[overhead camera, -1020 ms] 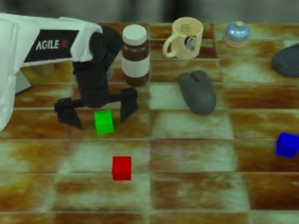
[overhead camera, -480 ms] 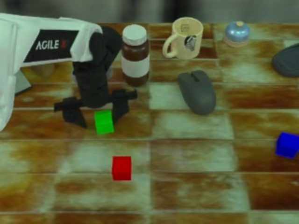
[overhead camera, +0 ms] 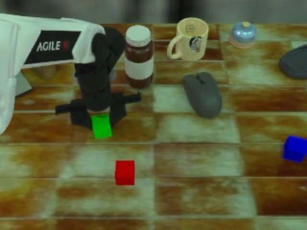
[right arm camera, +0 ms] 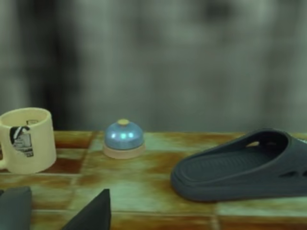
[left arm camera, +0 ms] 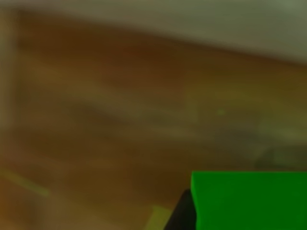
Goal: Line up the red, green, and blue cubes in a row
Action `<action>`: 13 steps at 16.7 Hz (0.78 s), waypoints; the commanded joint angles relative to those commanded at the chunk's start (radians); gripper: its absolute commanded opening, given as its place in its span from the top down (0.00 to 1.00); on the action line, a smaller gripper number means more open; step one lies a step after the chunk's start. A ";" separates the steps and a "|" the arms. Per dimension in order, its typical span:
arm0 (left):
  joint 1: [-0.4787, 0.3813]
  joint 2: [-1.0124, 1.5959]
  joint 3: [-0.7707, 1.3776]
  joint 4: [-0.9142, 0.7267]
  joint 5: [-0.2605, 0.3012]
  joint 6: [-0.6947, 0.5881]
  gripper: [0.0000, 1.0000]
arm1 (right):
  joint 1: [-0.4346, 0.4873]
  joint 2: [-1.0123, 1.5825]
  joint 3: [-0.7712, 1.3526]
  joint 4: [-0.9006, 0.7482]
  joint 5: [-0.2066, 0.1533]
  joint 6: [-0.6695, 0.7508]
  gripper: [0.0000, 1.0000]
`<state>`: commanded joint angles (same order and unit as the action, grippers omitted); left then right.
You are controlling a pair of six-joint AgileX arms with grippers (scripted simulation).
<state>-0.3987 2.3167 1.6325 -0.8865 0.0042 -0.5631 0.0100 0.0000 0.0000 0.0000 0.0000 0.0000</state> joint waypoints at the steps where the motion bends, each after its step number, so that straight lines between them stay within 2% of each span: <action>1: 0.000 0.000 0.000 0.000 0.000 0.000 1.00 | 0.000 0.000 0.000 0.000 0.000 0.000 0.00; 8: 0.002 -0.022 0.016 -0.026 -0.007 0.006 1.00 | 0.000 0.000 0.000 0.000 0.000 0.000 0.00; 13: 0.017 -0.082 0.117 -0.199 -0.008 0.003 1.00 | 0.000 0.000 0.000 0.000 0.000 0.000 0.00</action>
<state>-0.3817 2.2345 1.7499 -1.0857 -0.0034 -0.5599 0.0100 0.0000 0.0000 0.0000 0.0000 0.0000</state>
